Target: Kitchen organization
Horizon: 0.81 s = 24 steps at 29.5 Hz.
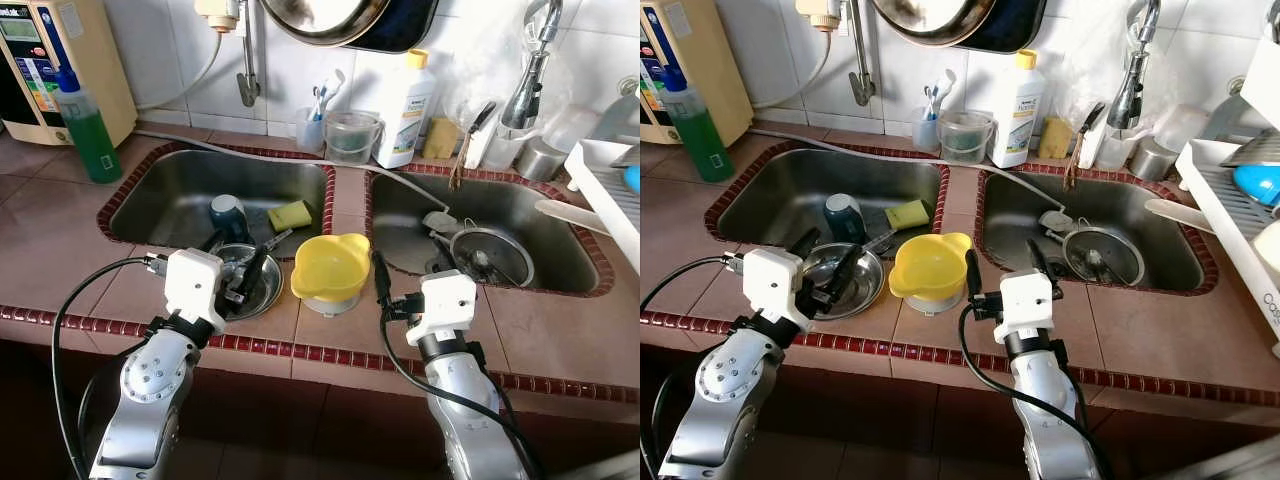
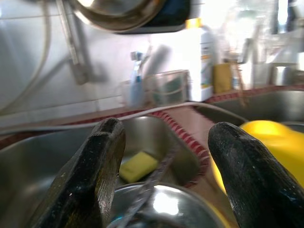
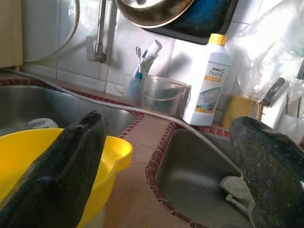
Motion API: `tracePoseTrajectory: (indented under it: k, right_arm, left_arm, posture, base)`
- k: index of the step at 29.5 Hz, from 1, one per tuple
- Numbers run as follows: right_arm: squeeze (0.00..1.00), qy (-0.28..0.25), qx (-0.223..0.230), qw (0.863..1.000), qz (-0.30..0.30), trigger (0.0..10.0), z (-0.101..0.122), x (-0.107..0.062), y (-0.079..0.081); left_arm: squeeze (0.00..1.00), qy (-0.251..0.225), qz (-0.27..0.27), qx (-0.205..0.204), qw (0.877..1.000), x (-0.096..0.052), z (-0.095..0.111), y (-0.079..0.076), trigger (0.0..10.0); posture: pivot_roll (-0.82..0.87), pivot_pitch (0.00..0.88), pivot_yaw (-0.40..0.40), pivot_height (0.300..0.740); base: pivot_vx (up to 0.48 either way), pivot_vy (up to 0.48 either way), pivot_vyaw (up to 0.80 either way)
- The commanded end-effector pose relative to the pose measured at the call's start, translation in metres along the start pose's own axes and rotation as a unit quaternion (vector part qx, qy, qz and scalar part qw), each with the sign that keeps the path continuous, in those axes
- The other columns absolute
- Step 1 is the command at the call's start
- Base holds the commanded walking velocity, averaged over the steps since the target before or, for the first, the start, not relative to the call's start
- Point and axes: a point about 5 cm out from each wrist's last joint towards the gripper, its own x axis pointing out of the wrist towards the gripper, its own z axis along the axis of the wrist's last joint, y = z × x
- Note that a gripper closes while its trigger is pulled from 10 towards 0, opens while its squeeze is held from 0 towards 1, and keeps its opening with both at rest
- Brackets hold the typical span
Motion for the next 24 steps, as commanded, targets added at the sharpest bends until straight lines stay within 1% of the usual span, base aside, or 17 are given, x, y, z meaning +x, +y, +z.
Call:
tracePoseTrajectory:
  k: [1, 7, 8, 10, 12, 15, 18, 19, 21, 22, 24]
  right_arm:
    - [0.00, -0.005, 0.001, 1.000, 0.001, 10.0, 0.004, 0.002, 0.000]
    - [0.00, -0.006, 0.007, 1.000, 0.003, 10.0, 0.005, 0.005, 0.000]
    - [0.00, -0.006, 0.011, 1.000, 0.004, 10.0, 0.005, 0.007, 0.000]
    - [0.00, -0.006, 0.016, 1.000, 0.005, 10.0, 0.005, 0.009, 0.001]
    - [0.00, -0.005, 0.019, 1.000, 0.004, 10.0, 0.004, 0.011, 0.001]
    - [0.00, -0.004, 0.025, 1.000, -0.001, 10.0, 0.006, 0.018, -0.001]
    - [0.00, 0.003, 0.055, 0.998, -0.022, 10.0, 0.008, 0.027, -0.004]
    - [0.00, 0.008, 0.067, 0.997, -0.026, 10.0, 0.009, 0.031, -0.003]
    - [0.00, 0.009, 0.073, 0.997, -0.028, 10.0, 0.010, 0.034, -0.001]
    - [0.00, 0.011, 0.088, 0.996, -0.032, 10.0, 0.013, 0.039, 0.002]
    - [0.00, 0.013, 0.097, 0.995, -0.034, 10.0, 0.015, 0.043, 0.004]
  left_arm:
    - [0.00, -0.005, -0.028, 0.014, 0.999, -0.002, 0.002, -0.004, 10.0]
    - [0.00, -0.014, -0.055, 0.018, 0.998, 0.001, 0.006, -0.006, 10.0]
    - [0.00, -0.015, -0.070, 0.022, 0.997, 0.001, 0.007, -0.009, 10.0]
    - [0.00, -0.017, -0.081, 0.029, 0.996, 0.002, 0.007, -0.011, 10.0]
    - [0.00, -0.019, -0.086, 0.033, 0.996, 0.002, 0.007, -0.012, 10.0]
    - [0.00, -0.021, -0.086, 0.025, 0.996, 0.005, 0.008, -0.012, 10.0]
    - [0.00, -0.027, -0.093, 0.028, 0.995, 0.006, 0.012, -0.014, 10.0]
    - [0.00, -0.030, -0.095, 0.027, 0.995, 0.006, 0.013, -0.014, 10.0]
    - [0.00, -0.032, -0.096, 0.027, 0.995, 0.007, 0.015, -0.015, 10.0]
    - [0.00, -0.036, -0.098, 0.025, 0.994, 0.007, 0.017, -0.015, 10.0]
    - [0.00, -0.038, -0.101, 0.024, 0.994, 0.007, 0.018, -0.017, 10.0]
  posture:
    - [-0.18, 0.000, -0.048, 0.740]
    - [-0.17, 0.000, -0.049, 0.740]
    - [-0.17, 0.000, -0.048, 0.740]
    - [-0.17, 0.000, -0.046, 0.740]
    - [-0.18, 0.000, -0.044, 0.740]
    - [-0.18, 0.000, -0.042, 0.740]
    - [-0.17, 0.000, -0.042, 0.740]
    - [-0.17, 0.000, -0.042, 0.740]
    - [-0.17, 0.000, -0.042, 0.740]
    - [-0.17, 0.000, -0.041, 0.740]
    - [-0.17, 0.000, -0.042, 0.740]
  base:
    - [0.000, 0.000, 0.00]
    - [0.000, 0.000, 0.00]
    - [0.000, 0.000, 0.00]
    - [0.000, 0.000, 0.00]
    - [0.000, 0.000, 0.00]
    - [0.000, 0.000, 0.00]
    - [0.000, 0.000, 0.00]
    - [0.000, 0.000, 0.00]
    - [0.000, 0.000, 0.00]
    - [0.000, 0.000, 0.00]
    - [0.000, 0.000, 0.00]
